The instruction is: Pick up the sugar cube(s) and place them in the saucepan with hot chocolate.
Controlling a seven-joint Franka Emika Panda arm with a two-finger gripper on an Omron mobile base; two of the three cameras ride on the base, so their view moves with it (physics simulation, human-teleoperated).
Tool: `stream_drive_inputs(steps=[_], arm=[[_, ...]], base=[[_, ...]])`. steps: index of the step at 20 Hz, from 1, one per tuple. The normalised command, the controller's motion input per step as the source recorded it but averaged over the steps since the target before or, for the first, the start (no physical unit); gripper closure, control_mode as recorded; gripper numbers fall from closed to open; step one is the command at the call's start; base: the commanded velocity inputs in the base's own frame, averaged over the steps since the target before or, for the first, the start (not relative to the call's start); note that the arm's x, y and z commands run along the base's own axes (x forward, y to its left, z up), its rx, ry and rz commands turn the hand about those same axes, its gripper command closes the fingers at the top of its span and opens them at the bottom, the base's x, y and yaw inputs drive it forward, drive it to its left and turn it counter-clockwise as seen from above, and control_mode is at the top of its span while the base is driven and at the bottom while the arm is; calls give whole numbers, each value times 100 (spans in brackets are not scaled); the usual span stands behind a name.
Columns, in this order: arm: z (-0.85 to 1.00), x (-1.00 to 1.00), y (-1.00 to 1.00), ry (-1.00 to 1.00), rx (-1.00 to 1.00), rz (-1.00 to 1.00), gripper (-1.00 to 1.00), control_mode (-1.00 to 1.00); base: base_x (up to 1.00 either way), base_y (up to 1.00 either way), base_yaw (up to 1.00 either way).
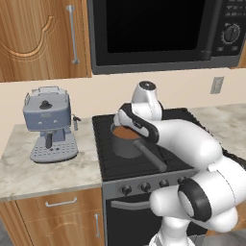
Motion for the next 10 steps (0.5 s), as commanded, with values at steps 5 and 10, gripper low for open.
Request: stream_drive_inputs(steps=[5,10], arm=[[-9,5,0,0,0,-2,100,-100],[-17,0,0,0,0,0,100,-100]], base=[[0,0,0],[0,0,0]])
